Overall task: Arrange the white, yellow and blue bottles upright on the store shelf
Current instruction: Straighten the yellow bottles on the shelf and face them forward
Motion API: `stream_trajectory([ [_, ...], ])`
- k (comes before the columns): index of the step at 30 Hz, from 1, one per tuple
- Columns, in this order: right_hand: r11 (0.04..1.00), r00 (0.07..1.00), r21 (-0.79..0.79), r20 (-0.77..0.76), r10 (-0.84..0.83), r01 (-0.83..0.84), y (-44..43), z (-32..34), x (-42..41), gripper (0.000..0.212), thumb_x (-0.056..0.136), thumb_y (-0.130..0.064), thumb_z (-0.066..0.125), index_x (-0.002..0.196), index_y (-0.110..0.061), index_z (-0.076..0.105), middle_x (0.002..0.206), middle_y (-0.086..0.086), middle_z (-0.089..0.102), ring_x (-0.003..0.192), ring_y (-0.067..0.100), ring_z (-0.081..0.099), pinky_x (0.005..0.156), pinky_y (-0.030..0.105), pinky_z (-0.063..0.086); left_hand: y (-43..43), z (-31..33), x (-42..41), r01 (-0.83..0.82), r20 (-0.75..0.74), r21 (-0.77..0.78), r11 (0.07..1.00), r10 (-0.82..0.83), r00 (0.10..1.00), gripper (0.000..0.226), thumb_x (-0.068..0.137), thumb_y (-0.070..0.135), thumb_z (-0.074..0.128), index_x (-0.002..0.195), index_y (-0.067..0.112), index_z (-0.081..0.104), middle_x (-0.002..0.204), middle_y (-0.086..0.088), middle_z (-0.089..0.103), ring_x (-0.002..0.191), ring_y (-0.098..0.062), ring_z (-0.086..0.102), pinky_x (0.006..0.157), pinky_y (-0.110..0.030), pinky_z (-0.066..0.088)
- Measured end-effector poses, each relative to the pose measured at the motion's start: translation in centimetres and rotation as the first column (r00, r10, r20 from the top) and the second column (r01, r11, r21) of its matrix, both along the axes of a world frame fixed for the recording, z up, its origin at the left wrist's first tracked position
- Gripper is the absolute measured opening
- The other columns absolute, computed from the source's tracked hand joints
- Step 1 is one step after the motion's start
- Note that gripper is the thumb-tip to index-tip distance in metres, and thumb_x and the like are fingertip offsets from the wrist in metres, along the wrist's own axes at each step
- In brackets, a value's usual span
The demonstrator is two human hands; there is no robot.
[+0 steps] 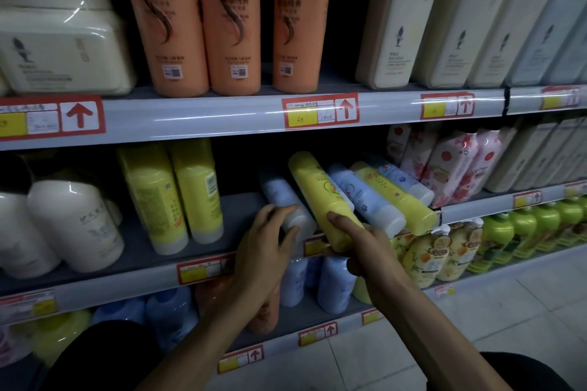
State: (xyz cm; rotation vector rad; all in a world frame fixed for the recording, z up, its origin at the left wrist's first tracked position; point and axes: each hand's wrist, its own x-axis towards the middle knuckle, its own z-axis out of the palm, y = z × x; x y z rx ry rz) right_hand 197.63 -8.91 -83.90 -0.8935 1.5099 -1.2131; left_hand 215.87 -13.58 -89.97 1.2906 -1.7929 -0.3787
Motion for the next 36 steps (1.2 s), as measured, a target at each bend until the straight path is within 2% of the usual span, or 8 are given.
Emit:
stream_trajectory([
  [2, 1.0, 1.0, -0.019, 0.011, 0.003, -0.002, 0.1, 0.6, -0.9, 0.053, 0.072, -0.055, 0.085, 0.082, -0.006, 0.067, 0.076, 0.022, 0.061, 0.045, 0.016, 0.037, 0.046, 0.028, 0.028, -0.5, -0.1, -0.6, 0.024, 0.03, -0.009, 1.0, -0.024, 0.999, 0.035, 0.103, 0.025, 0.062, 0.137, 0.032, 0.063, 0.152, 0.006, 0.05, 0.129, -0.014, 0.054, 0.1, -0.031, 0.05],
  [5, 0.999, 1.0, -0.032, 0.024, -0.01, 0.011, 0.8, 1.3, -1.5, 0.057, 0.07, -0.054, 0.086, 0.094, -0.003, 0.075, 0.094, 0.027, 0.076, 0.057, 0.021, 0.056, 0.046, 0.028, 0.032, -0.8, 0.1, -1.6, 0.115, 0.024, 0.031, 0.993, -0.115, 0.993, 0.039, 0.104, 0.018, 0.057, 0.141, 0.029, 0.062, 0.161, 0.01, 0.044, 0.139, -0.01, 0.048, 0.105, -0.021, 0.042],
  [9, 1.0, 0.999, -0.019, 0.051, 0.003, -0.002, 2.0, 2.1, -1.4, 0.047, 0.083, -0.038, 0.081, 0.108, 0.001, 0.073, 0.096, 0.024, 0.078, 0.038, 0.004, 0.054, 0.042, 0.023, 0.031, -0.6, 0.3, -2.3, 0.175, -0.026, 0.055, 0.983, -0.174, 0.984, 0.046, 0.097, 0.027, 0.053, 0.143, 0.03, 0.057, 0.16, 0.016, 0.044, 0.142, -0.011, 0.05, 0.113, -0.031, 0.046],
  [13, 0.999, 0.999, -0.035, 0.02, 0.024, -0.024, 2.4, 2.4, -1.7, 0.044, 0.084, -0.037, 0.08, 0.106, 0.0, 0.074, 0.09, 0.027, 0.077, 0.037, 0.003, 0.048, 0.043, 0.022, 0.029, 0.4, 0.8, -1.8, -0.02, -0.015, -0.042, 0.999, 0.02, 1.0, 0.031, 0.097, 0.027, 0.062, 0.128, 0.029, 0.056, 0.127, 0.007, 0.065, 0.113, -0.02, 0.065, 0.089, -0.046, 0.056],
  [19, 0.997, 0.997, -0.046, 0.018, 0.069, -0.069, 2.9, 2.9, -0.9, 0.036, 0.086, -0.035, 0.078, 0.097, -0.001, 0.076, 0.082, 0.024, 0.077, 0.033, 0.008, 0.039, 0.043, 0.024, 0.027, 1.3, 2.1, -0.3, -0.159, 0.253, -0.318, 0.935, 0.245, 0.936, 0.07, 0.091, 0.025, 0.072, 0.154, 0.022, 0.042, 0.152, -0.01, 0.045, 0.122, -0.035, 0.057, 0.096, -0.048, 0.052],
  [26, 0.969, 0.982, -0.175, -0.104, 0.156, -0.172, 3.7, 2.6, 0.4, 0.03, 0.093, -0.026, 0.074, 0.083, 0.002, 0.075, 0.073, 0.022, 0.075, 0.041, 0.004, 0.056, 0.041, 0.012, 0.037, 1.3, 2.2, 1.1, -0.108, 0.348, -0.459, 0.882, 0.29, 0.892, 0.075, 0.075, 0.017, 0.084, 0.145, 0.024, 0.059, 0.147, -0.007, 0.055, 0.137, -0.034, 0.051, 0.1, -0.049, 0.047],
  [30, 0.939, 0.959, -0.212, -0.151, 0.242, -0.27, 4.1, 1.8, 0.9, 0.048, 0.082, -0.056, 0.074, 0.101, -0.012, 0.079, 0.085, 0.013, 0.08, 0.08, 0.037, 0.072, 0.05, 0.026, 0.041, 1.5, 2.4, 1.7, -0.139, 0.233, -0.46, 0.877, 0.271, 0.934, 0.078, 0.07, 0.006, 0.083, 0.143, 0.022, 0.062, 0.147, -0.002, 0.059, 0.14, -0.029, 0.052, 0.103, -0.047, 0.048],
  [36, 0.878, 0.857, -0.327, 0.267, 0.44, -0.349, 3.2, 1.9, 1.6, 0.039, 0.101, -0.022, 0.046, 0.128, 0.001, 0.063, 0.123, 0.021, 0.073, 0.115, 0.033, 0.07, 0.057, 0.036, 0.038, 1.9, 3.6, 2.5, -0.251, -0.156, -0.243, 0.937, 0.217, 0.964, 0.072, 0.073, 0.006, 0.084, 0.139, 0.026, 0.065, 0.143, 0.008, 0.063, 0.134, -0.018, 0.058, 0.105, -0.043, 0.051],
])
